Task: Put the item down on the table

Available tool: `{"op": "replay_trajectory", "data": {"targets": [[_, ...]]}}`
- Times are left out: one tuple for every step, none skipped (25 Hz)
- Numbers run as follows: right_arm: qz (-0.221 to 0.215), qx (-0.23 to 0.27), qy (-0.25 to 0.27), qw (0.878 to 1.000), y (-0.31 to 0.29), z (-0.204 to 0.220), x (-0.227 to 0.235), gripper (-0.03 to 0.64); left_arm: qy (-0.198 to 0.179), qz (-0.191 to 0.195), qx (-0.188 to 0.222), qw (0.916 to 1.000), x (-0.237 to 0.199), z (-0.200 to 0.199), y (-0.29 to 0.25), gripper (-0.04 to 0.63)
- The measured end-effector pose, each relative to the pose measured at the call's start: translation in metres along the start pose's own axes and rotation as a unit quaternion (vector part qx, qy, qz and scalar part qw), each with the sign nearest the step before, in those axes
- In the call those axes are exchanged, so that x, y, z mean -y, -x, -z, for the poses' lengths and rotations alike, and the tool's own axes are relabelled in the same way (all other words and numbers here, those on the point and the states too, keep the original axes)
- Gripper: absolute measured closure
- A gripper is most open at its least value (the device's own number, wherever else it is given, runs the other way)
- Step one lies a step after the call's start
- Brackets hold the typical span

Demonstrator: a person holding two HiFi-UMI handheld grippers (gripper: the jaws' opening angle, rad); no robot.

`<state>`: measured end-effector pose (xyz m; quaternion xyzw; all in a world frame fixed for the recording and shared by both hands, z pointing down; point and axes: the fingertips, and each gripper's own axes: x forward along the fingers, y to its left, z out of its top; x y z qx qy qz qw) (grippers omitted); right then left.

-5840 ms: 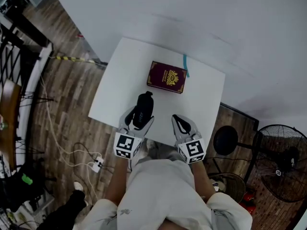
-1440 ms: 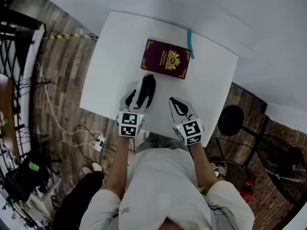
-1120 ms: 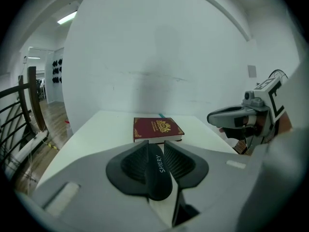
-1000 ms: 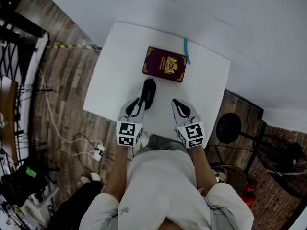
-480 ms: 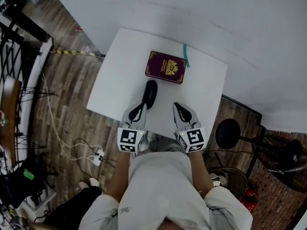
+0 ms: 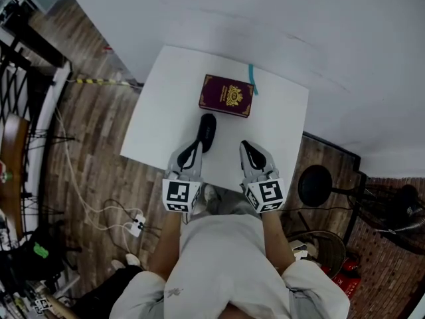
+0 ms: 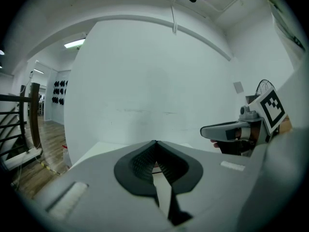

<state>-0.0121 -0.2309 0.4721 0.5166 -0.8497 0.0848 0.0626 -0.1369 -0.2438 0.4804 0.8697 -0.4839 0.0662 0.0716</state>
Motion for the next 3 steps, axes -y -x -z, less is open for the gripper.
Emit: {"op": "replay_trajectory", "data": {"targets": [[0.002,0.002,0.001,1.0,0.0006,-0.0022,-0.0003,0.614,-0.001,0.0,0.003,1.0,-0.0002,-0.0021,0.0006,0.584],[0.003,0.004,0.003,1.0,0.001,-0.0044,-0.0005,0.614,-0.002,0.0,0.005,1.0,-0.0003,-0.004,0.0012,0.584],[0.005,0.006,0.004,1.0,0.0014,-0.0067,-0.0008,0.614,-0.002,0.0,0.007,1.0,-0.0005,-0.0059,0.0018,0.584]]}}
